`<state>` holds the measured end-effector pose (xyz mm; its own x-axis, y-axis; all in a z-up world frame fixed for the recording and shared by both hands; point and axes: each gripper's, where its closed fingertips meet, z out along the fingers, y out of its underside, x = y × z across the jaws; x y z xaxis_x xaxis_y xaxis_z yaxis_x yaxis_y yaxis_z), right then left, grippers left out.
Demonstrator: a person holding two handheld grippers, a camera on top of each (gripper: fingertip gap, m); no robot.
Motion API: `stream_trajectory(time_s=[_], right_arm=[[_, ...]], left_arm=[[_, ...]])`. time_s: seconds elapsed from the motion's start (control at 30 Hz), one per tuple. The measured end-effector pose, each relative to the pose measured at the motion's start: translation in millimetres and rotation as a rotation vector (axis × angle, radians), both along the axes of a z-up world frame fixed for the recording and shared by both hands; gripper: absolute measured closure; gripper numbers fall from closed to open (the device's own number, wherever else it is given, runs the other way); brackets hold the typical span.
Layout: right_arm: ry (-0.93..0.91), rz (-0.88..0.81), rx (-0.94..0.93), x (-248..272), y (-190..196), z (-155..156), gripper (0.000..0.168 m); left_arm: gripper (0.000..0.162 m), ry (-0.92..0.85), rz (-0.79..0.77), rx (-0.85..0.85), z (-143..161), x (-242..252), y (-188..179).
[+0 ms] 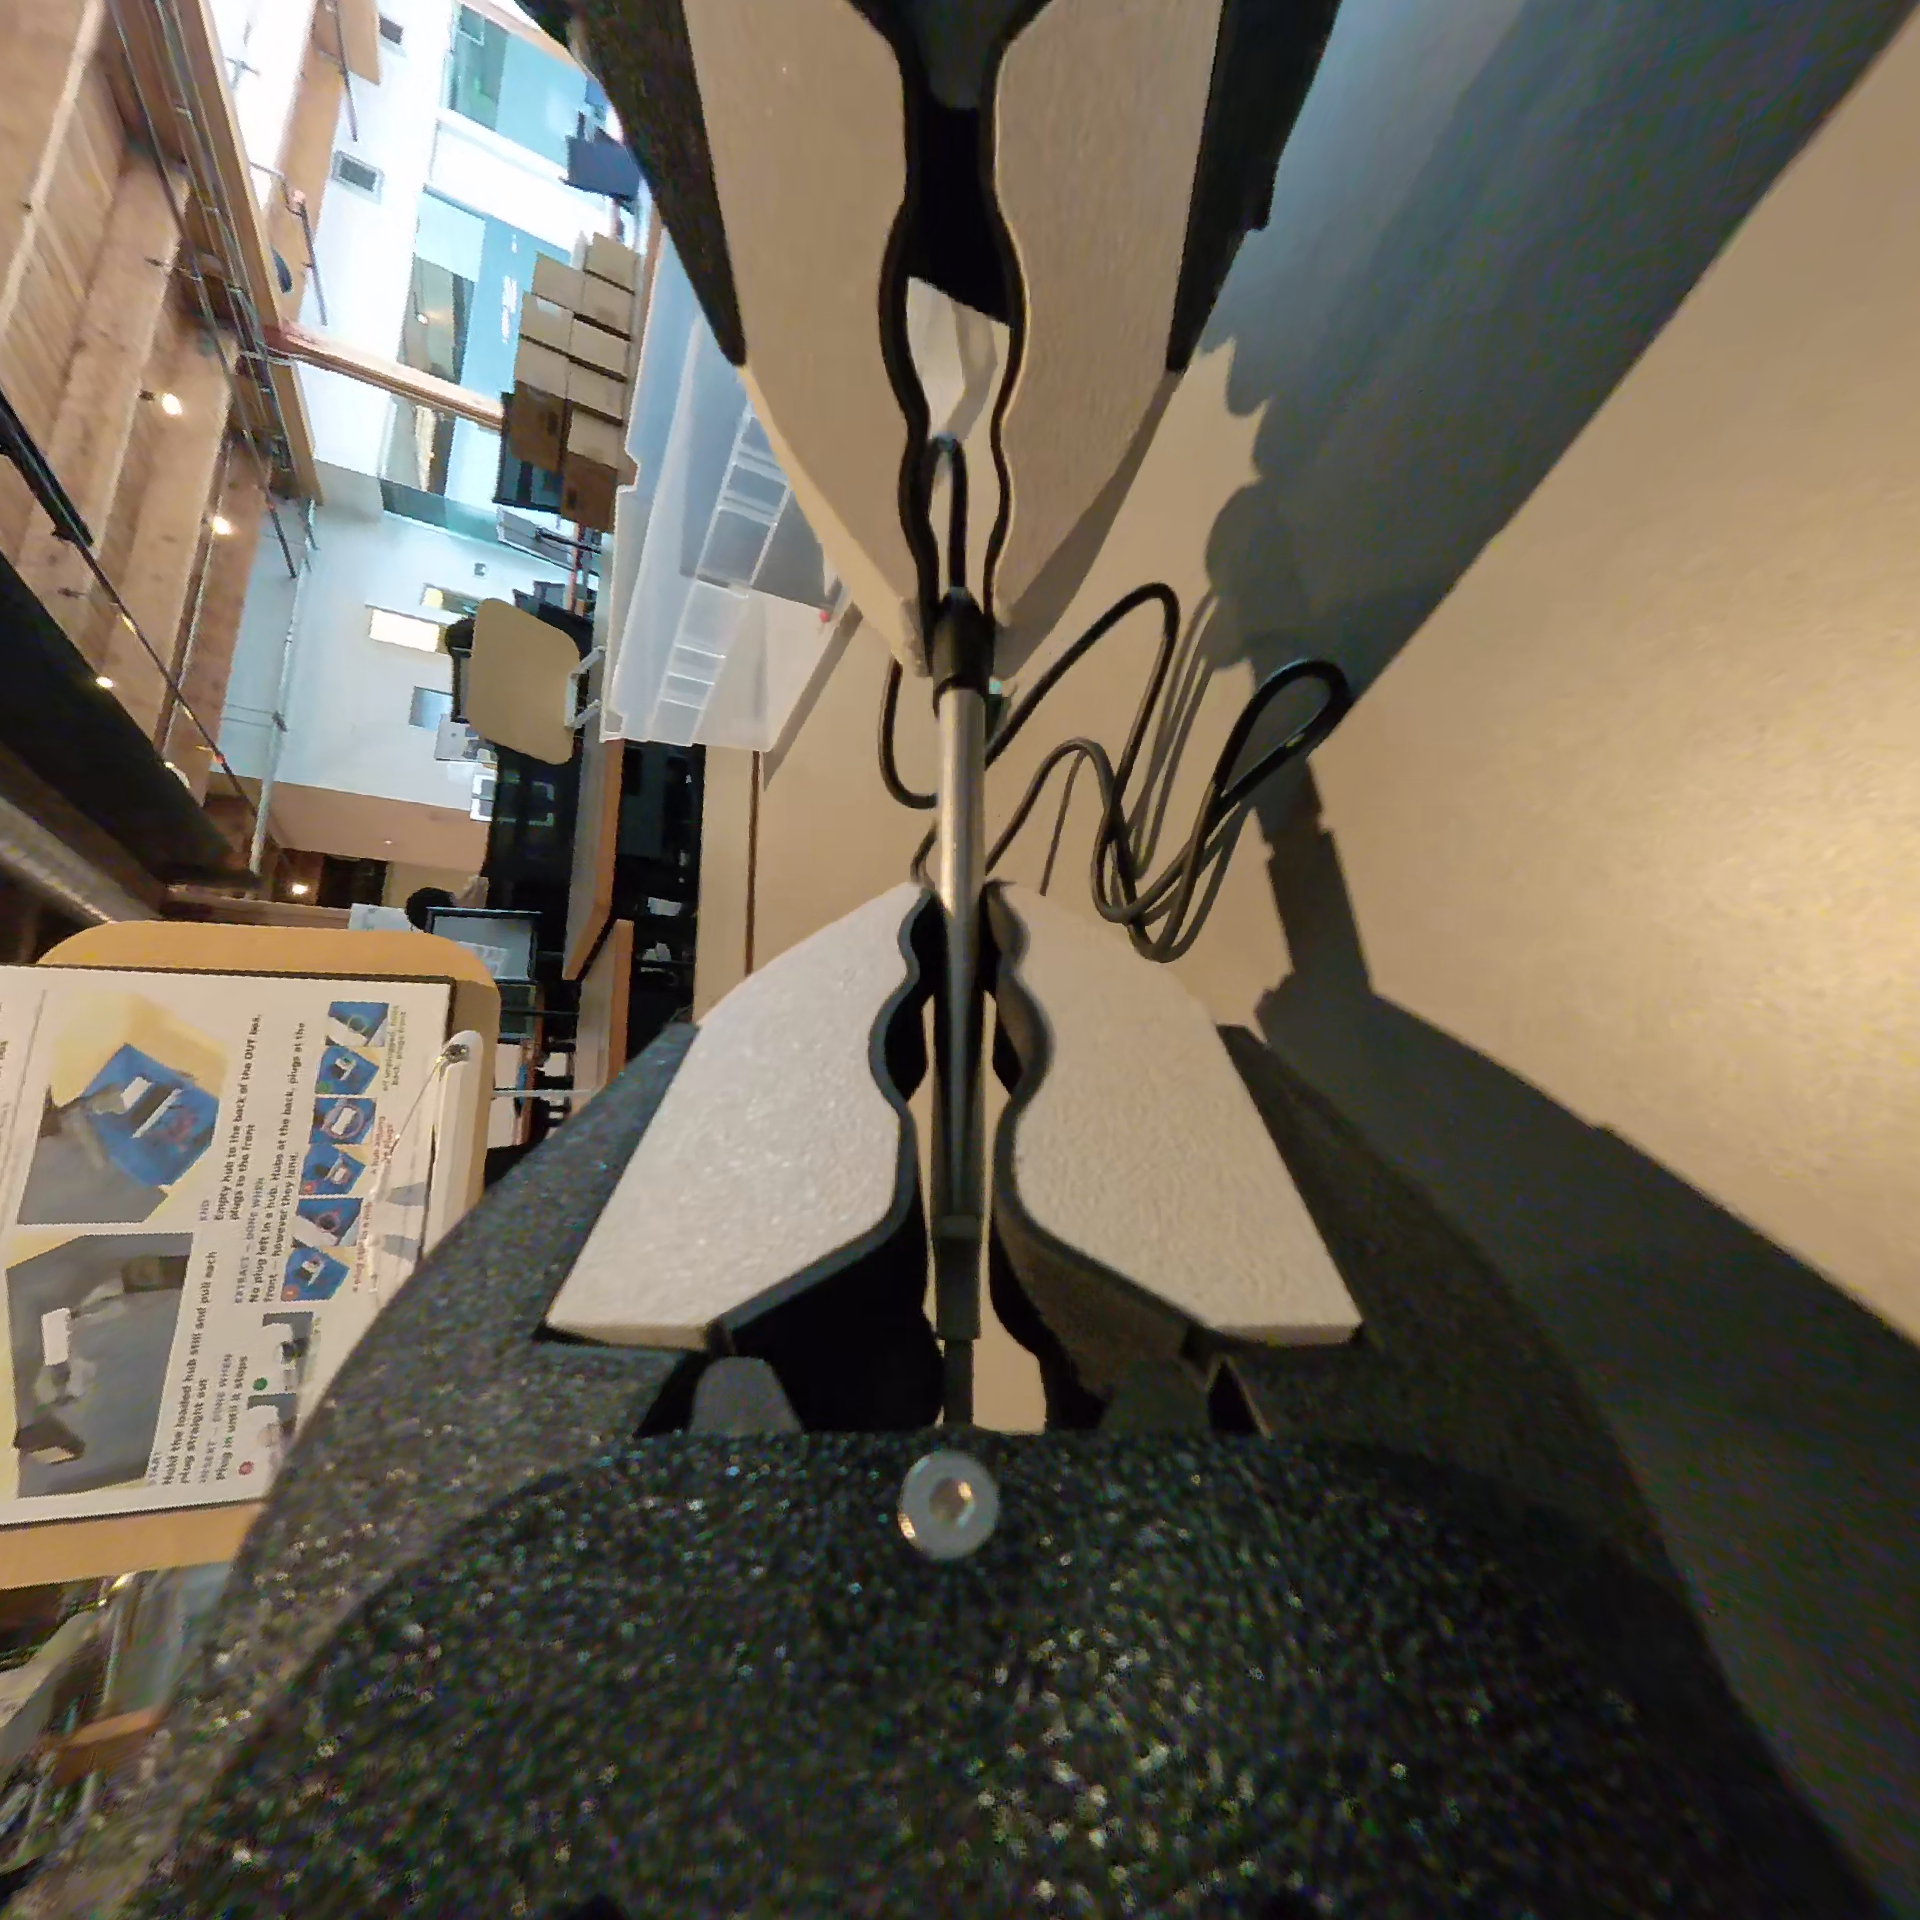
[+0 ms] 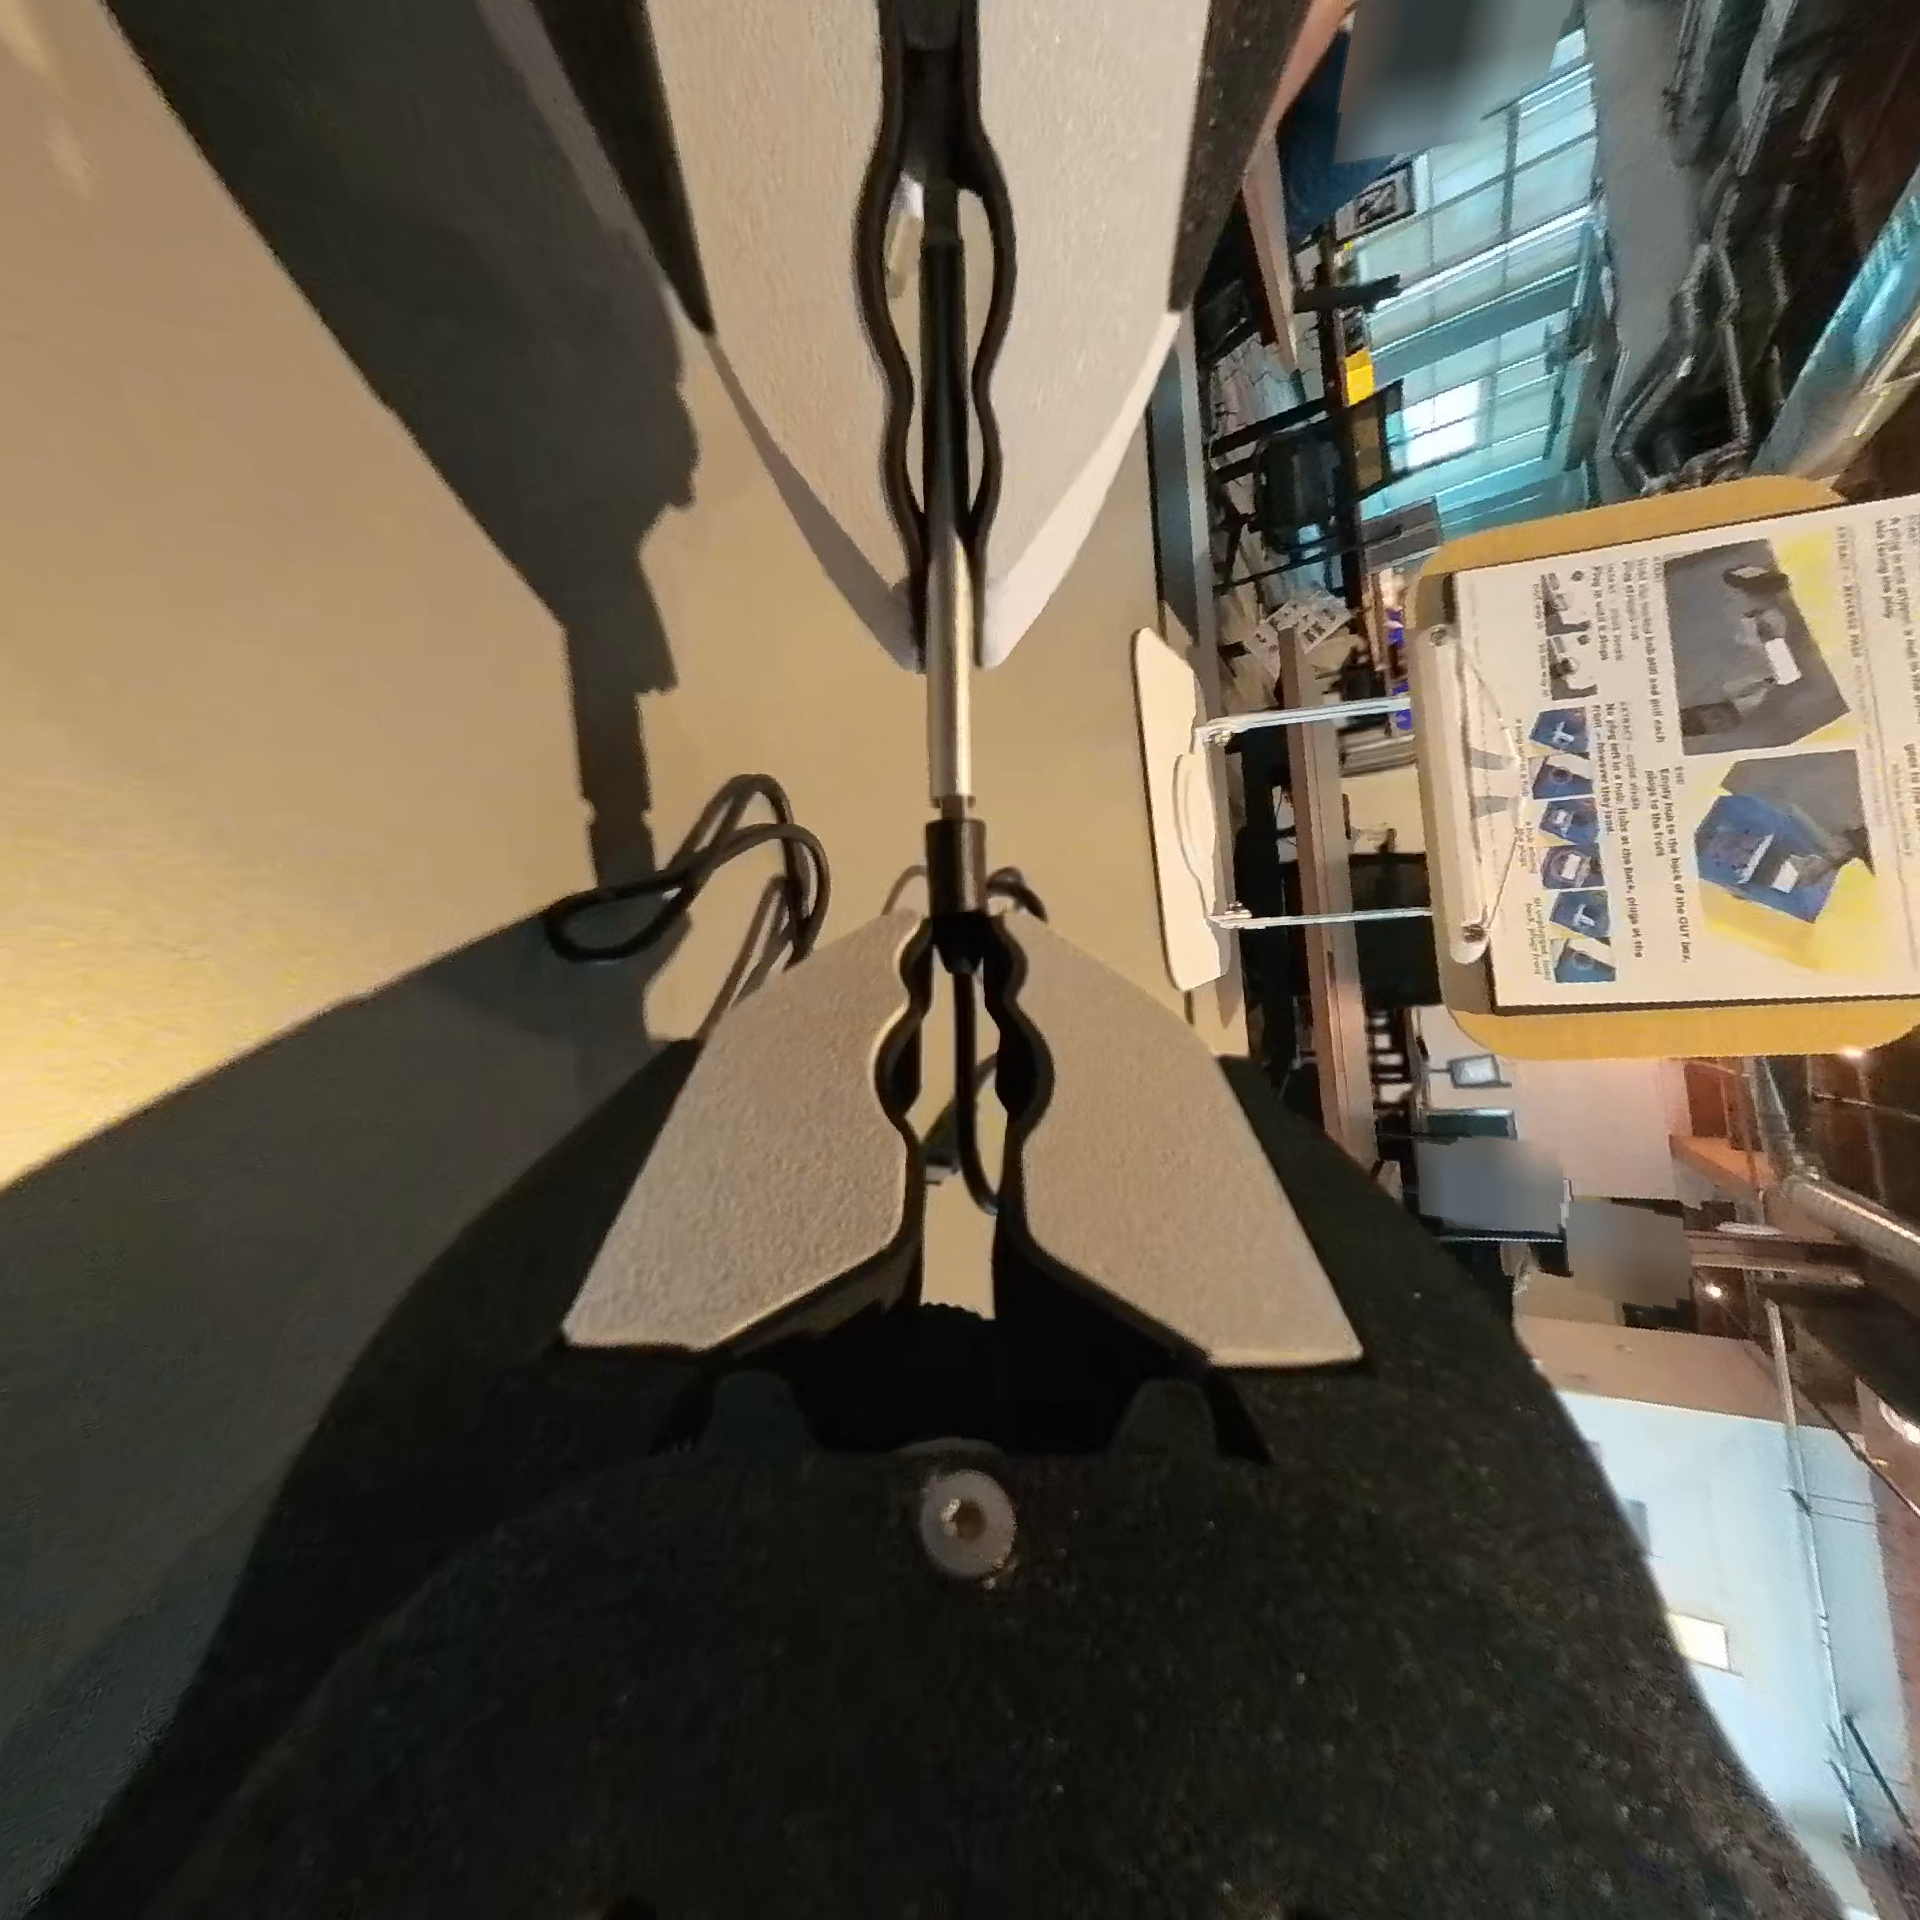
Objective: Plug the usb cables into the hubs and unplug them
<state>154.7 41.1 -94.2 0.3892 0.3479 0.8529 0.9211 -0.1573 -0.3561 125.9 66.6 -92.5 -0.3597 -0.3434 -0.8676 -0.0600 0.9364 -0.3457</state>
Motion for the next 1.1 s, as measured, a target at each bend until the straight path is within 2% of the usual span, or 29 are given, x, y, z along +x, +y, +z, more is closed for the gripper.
stream_trajectory(time_s=[0.2, 0.3, 0.63, 1.1], right_arm=[[0.035, 0.024, 0.104, 1.8, 1.0, 13.1, 0.159], [0.084, 0.039, 0.104, 0.0, 1.0, 13.0, 0.159], [0.261, 0.124, 0.094, -5.8, -9.4, 20.5, 0.161], [0.245, 0.123, 0.089, -8.3, -9.4, 21.9, 0.163]], left_arm=[[0.154, -0.017, -0.008, -0.054, 8.9, 0.8, 1.9], [0.154, 0.006, -0.025, -0.124, 6.1, -1.2, 4.6], [0.155, 0.010, -0.083, -0.183, 8.5, -5.7, 0.2], [0.152, 0.021, -0.129, -0.256, 9.5, -6.7, -5.4]])
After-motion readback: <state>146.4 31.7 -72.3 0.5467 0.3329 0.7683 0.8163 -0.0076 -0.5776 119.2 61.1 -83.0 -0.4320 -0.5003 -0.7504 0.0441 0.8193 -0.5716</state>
